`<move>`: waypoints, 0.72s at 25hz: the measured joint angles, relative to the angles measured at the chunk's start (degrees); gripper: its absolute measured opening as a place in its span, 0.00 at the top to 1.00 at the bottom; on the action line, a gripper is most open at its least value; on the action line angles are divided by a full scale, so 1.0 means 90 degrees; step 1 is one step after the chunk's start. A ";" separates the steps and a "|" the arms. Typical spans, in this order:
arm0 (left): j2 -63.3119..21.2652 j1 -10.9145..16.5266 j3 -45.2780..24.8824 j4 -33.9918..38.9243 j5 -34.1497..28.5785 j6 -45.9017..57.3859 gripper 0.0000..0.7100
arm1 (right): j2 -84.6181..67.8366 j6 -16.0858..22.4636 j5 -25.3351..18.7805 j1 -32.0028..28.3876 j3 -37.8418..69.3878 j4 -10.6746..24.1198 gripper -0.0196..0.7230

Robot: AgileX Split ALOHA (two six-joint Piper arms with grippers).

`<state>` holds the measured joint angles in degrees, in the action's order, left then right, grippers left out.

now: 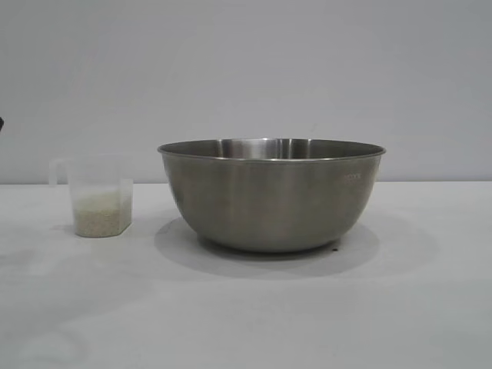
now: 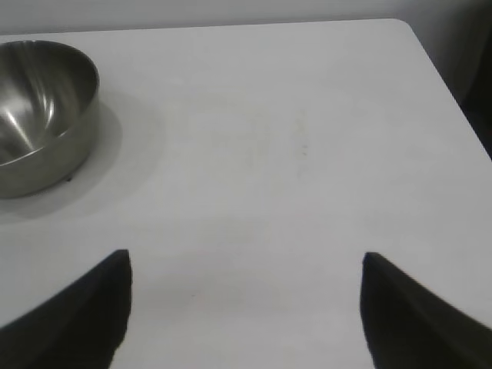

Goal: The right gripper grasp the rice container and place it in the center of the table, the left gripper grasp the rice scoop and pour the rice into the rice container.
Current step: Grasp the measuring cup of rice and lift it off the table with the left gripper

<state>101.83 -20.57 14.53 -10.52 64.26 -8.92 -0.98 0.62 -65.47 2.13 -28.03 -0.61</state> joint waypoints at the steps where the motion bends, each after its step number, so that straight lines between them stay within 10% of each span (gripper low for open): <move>1: 0.0172 0.0000 0.0013 0.0018 0.0050 0.0049 0.43 | 0.0000 0.0000 0.0000 0.0000 0.0000 0.0000 0.23; 7: 0.0620 0.0000 0.0063 0.0120 0.0077 0.0177 0.43 | 0.0000 0.0000 0.0000 0.0000 0.0000 0.0000 0.23; 12: 0.0620 0.0000 0.0063 0.0120 0.0091 0.0191 0.72 | 0.0000 0.0000 0.0000 0.0000 0.0000 0.0000 0.23; 18: 0.0828 0.0000 0.0367 0.0108 0.0104 0.0191 0.71 | 0.0000 0.0000 0.0000 0.0000 0.0000 0.0000 0.23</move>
<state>109.28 -20.57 17.84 -9.55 65.19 -7.20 -0.98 0.62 -65.47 2.13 -28.03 -0.61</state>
